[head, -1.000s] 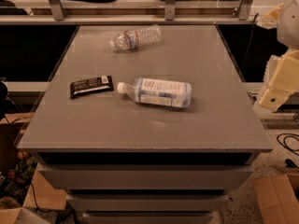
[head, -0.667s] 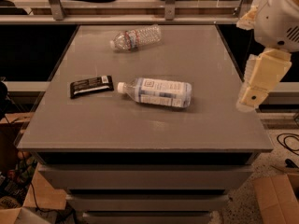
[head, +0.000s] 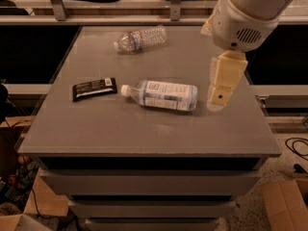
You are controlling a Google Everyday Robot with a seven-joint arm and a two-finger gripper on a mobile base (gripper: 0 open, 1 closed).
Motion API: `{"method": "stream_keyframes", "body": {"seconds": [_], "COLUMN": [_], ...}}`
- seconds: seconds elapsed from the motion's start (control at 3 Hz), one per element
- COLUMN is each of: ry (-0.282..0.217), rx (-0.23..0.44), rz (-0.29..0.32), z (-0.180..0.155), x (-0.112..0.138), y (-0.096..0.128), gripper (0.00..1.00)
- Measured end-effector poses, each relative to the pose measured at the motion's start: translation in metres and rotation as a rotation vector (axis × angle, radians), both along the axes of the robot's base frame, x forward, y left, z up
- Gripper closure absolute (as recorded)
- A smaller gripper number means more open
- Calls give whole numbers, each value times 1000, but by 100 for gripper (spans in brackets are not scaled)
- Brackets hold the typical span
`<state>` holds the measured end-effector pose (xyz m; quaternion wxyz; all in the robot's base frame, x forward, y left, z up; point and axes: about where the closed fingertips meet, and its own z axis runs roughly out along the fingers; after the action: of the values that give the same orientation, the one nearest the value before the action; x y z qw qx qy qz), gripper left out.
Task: Place blue plastic bottle upright
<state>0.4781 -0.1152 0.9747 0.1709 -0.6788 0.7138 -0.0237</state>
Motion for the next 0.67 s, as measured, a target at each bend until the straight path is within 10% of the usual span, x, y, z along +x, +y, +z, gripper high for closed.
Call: {"method": "stream_keyframes", "body": {"seconds": [0.67], "ry": [84], "rx": [-19], "rz": [31], "z": [-42], "x": [29], "y": [43], "gripper": [0]}}
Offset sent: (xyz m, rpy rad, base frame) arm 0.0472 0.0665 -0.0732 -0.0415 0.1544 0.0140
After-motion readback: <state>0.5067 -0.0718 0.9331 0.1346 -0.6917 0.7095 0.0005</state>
